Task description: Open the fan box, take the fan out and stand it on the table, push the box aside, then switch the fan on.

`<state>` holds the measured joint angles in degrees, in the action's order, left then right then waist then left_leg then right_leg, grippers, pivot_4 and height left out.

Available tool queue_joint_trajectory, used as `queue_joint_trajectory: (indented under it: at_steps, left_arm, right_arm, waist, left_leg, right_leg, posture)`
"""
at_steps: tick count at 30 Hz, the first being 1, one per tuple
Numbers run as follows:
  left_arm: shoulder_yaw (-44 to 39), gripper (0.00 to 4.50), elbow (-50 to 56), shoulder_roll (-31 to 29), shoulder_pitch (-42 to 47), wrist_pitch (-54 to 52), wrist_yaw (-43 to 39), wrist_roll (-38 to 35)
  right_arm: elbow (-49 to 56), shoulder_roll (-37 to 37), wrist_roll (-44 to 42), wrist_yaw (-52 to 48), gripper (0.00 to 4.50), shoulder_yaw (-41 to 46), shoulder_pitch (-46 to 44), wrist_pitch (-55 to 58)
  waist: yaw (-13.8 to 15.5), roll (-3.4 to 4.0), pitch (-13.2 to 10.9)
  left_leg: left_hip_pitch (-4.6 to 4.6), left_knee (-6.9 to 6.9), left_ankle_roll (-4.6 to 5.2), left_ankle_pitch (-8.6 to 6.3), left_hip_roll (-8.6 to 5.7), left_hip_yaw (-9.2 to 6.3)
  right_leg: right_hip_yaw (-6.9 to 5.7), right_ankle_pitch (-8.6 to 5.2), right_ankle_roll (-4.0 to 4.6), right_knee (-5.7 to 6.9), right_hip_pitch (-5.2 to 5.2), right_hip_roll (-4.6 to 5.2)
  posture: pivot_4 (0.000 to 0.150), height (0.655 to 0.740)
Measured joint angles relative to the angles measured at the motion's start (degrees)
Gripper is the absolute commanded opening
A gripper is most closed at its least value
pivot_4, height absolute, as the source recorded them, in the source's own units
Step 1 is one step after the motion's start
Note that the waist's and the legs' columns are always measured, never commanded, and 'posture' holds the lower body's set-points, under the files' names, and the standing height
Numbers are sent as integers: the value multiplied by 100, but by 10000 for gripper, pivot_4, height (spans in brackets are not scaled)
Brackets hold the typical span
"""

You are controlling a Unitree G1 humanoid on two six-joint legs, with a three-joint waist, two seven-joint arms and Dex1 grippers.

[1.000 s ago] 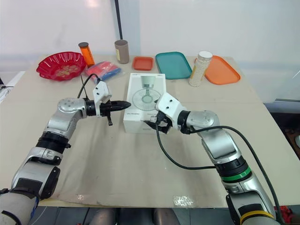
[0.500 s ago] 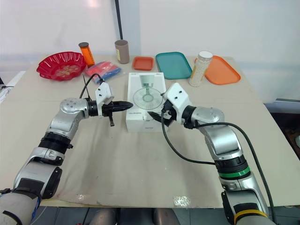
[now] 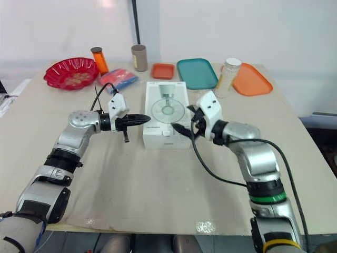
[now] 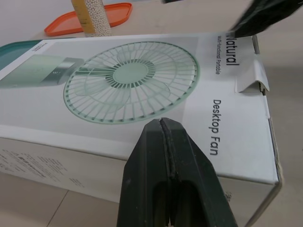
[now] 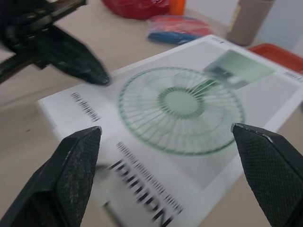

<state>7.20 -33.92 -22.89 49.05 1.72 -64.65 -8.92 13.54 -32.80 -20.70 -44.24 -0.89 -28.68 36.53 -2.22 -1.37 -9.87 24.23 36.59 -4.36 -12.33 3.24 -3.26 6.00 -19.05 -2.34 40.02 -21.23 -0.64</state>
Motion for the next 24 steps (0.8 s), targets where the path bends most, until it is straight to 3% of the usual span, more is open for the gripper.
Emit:
queue_joint_trajectory:
  at_steps: [6,24]
  left_arm:
    - [-27,335,-92,-52,33,-32,-69,-1]
    - [-19,335,-299,-10,225,41,-90,89]
  right_arm:
    - [847,-364,-625,-451,45000,152,860,192]
    - [646,-430,-95,-274,45000,-137,1022,-344]
  waist:
    - [-18,1,1]
    - [-34,0,0]
  left_leg:
    - [-2,0,22,14,-4,-3]
    - [-1,-2,25,18,-8,-9]
  right_leg:
    - [0,0,0,4,2,-1]
    - [-3,0,0,5,2,-1]
  posture:
    - [1500,7400]
    - [1500,7400]
